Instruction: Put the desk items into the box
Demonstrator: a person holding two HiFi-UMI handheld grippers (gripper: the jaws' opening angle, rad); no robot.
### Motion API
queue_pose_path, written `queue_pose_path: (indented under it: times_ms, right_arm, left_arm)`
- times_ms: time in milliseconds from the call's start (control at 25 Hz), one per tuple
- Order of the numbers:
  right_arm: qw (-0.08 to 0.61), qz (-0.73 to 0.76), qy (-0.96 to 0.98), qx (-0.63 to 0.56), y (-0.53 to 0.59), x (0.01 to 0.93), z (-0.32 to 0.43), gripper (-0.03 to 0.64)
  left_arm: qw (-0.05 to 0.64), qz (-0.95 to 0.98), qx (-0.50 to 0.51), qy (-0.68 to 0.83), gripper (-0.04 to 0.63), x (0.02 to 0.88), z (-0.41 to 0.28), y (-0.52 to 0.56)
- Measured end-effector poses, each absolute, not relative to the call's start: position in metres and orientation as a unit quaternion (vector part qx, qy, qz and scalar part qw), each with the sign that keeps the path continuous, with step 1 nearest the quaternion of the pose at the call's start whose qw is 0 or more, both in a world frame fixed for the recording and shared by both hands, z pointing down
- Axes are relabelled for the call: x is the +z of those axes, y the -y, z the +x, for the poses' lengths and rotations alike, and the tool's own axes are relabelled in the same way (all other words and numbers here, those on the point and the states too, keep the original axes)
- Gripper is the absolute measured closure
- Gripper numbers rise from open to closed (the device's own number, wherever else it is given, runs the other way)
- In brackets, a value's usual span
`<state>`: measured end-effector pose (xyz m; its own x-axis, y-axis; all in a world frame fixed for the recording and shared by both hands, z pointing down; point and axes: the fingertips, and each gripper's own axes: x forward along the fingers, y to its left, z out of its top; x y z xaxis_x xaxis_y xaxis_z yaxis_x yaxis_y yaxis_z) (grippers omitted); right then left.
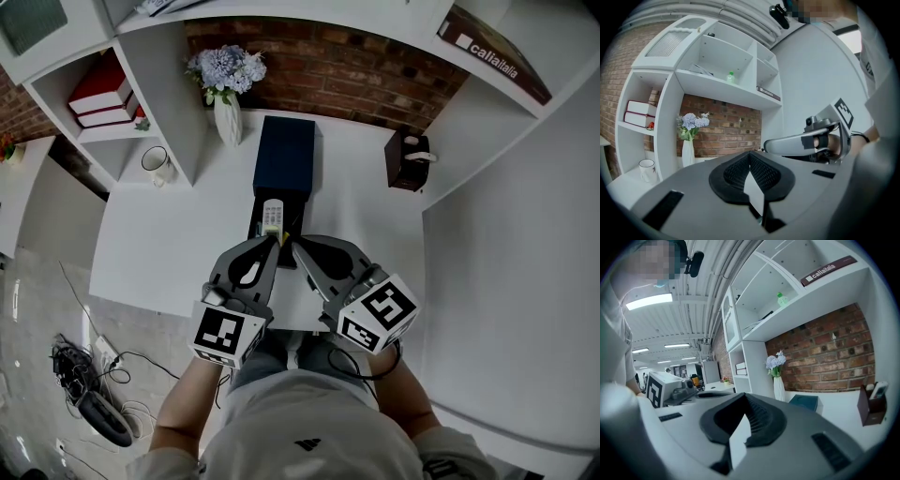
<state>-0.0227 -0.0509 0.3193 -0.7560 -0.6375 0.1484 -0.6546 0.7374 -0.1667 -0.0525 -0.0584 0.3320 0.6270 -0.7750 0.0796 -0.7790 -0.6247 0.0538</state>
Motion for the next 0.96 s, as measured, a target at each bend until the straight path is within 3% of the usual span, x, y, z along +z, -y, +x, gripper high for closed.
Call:
queue_pose_path:
  times_ms: [960]
  right_arm:
    - [0.046,0.304,0.944,0.117,0.0594,0.3275,-0.033,0.609]
  left_arm:
    - [0.052,0.881,0.022,0.47,0.584,0.3371,-0.063,0.0639]
